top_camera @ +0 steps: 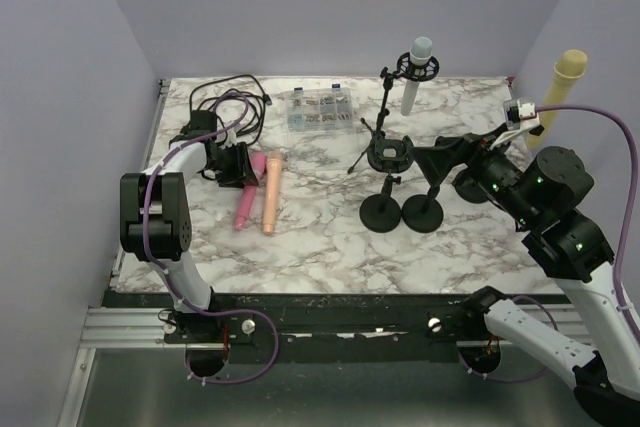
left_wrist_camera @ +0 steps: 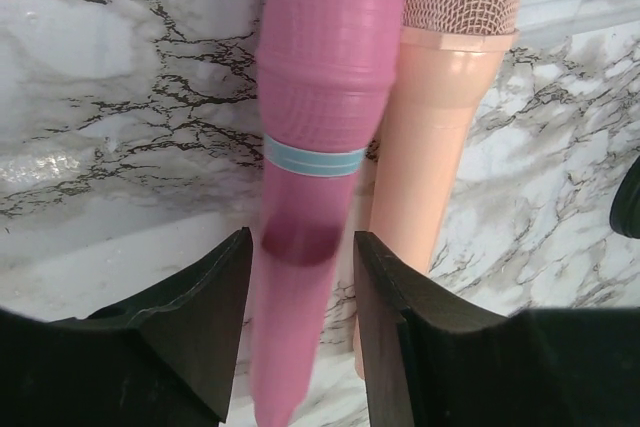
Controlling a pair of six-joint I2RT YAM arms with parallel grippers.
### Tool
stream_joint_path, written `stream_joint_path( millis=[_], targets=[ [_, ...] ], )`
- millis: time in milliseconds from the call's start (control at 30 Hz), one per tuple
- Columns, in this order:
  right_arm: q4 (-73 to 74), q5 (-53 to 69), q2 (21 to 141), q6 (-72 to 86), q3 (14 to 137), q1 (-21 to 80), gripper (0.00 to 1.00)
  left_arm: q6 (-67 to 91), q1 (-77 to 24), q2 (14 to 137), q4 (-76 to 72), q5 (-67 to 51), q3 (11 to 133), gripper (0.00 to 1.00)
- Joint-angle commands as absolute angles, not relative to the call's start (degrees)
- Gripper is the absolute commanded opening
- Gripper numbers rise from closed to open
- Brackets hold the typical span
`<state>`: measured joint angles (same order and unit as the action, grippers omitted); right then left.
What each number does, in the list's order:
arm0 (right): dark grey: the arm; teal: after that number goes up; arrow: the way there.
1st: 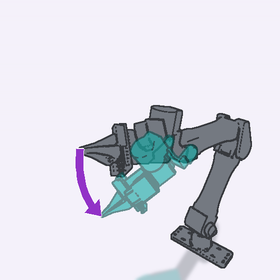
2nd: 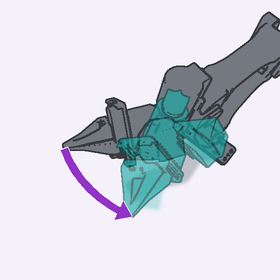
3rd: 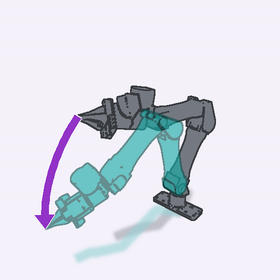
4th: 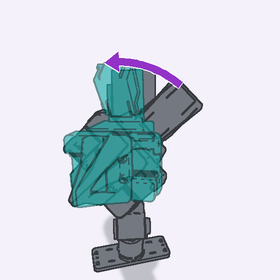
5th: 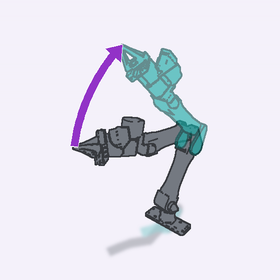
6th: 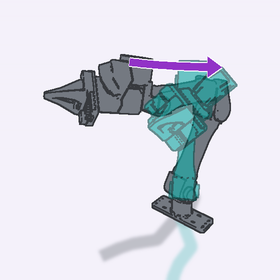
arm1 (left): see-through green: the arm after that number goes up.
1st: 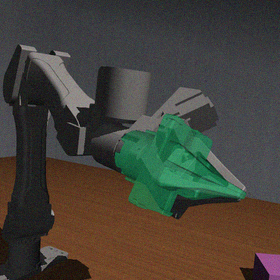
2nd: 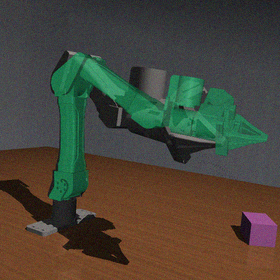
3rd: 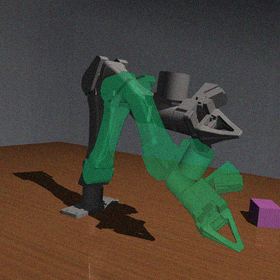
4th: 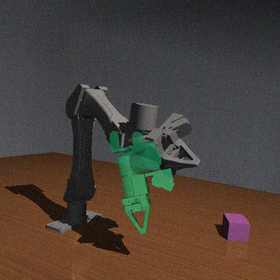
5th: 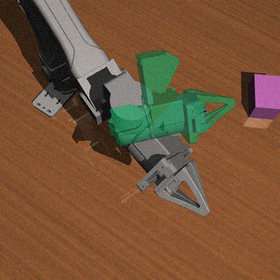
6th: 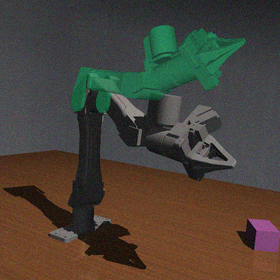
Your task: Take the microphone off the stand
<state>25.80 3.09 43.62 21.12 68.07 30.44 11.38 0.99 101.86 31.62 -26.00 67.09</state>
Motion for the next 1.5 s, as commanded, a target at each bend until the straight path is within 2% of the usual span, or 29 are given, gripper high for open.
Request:
stream_joint_path(
  millis=[0, 300, 633, 867, 900, 1000, 1100, 1467],
  targets=[
    [25.99, 3.57, 44.13, 21.05, 70.63, 30.76, 0.93, 11.53, 0.68, 102.15, 32.25, -25.41, 68.38, 0.47],
    [29.73, 1.15, 44.28, 19.44, 72.24, 30.74, 0.93, 12.20, 0.70, 101.28, 32.05, -26.64, 68.26, 0.47],
    [41.13, -9.78, 45.80, 17.00, 74.62, 30.76, 0.92, 12.64, 0.69, 86.84, 28.84, -30.75, 65.00, 0.48],
    [46.94, -20.67, 49.76, 14.54, 77.34, 30.75, 0.81, 17.77, -1.79, 76.38, 24.05, -38.53, 64.72, 0.50],
    [47.35, -22.31, 50.36, 14.35, 77.71, 30.76, 0.80, 18.07, -2.45, 75.61, 24.06, -39.54, 66.11, 0.52],
    [47.74, -25.45, 51.53, 13.23, 78.48, 30.71, 0.79, 18.29, -4.82, 73.66, 24.90, -40.77, 70.77, 0.72],
    [49.11, -27.63, 53.13, 12.92, 79.99, 30.76, 0.74, 16.64, -7.16, 72.38, 26.14, -40.65, 74.97, 0.98],
    [47.32, -27.28, 56.37, 13.15, 82.06, 30.75, 0.59, 15.47, -10.00, 65.28, 21.44, -43.29, 66.94, 0.99]
  ],
)
